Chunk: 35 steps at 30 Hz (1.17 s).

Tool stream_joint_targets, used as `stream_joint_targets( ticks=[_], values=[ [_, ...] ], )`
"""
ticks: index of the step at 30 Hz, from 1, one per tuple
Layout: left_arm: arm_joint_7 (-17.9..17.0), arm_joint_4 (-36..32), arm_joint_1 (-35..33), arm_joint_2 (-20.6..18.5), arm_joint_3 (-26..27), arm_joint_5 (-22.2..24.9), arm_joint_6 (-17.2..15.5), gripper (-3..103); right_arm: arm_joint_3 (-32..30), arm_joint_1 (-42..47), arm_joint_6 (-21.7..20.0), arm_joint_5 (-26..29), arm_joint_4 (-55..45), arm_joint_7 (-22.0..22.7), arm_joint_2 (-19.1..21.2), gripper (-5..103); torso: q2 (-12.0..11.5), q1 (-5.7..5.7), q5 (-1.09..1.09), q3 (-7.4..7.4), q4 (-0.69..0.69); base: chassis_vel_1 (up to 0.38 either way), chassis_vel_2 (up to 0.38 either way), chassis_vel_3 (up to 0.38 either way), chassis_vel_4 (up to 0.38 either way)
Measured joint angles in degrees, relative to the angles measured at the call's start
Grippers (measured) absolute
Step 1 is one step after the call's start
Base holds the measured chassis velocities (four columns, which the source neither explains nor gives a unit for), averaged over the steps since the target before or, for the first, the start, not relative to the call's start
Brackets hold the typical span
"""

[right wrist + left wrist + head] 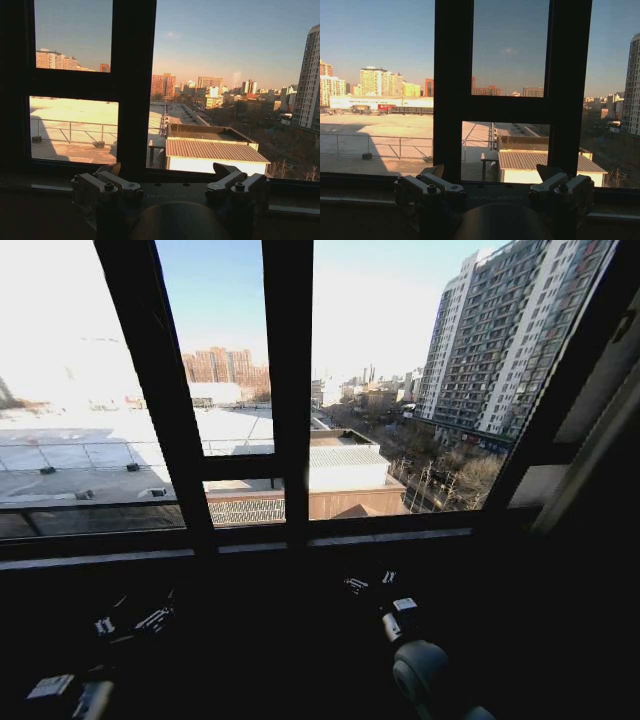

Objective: Open the curtains by pulling them apart, changing their state from closed to fully open.

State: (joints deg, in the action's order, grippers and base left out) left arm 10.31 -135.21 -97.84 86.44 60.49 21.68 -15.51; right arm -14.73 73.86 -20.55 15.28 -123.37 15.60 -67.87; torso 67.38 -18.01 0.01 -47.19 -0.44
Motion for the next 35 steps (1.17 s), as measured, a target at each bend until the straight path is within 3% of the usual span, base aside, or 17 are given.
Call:
stream_joint_targets(
  ticks=[16, 35],
  values=[
    [0.02, -0.04, 0.22, -0.46, 0.37, 0.1, 0.13, 100, 0.12, 0.63, 0.63, -1.48, 0.46, -1.48, -0.05, 100, 0.05, 0.09, 0.03, 0.04, -0.01, 0.056, -0.324, -0.058, 0.333],
    [0.02, 0.72, 0.62, -1.42, 0.71, 0.52, 0.25, 100, 0.47, 0.52, 0.65, -2.75, 0.28, -1.87, 0.04, 100, 0.01, 0.04, 0.0, 0.01, 0.0, -0.007, 0.017, 0.004, -0.014]
  ],
)
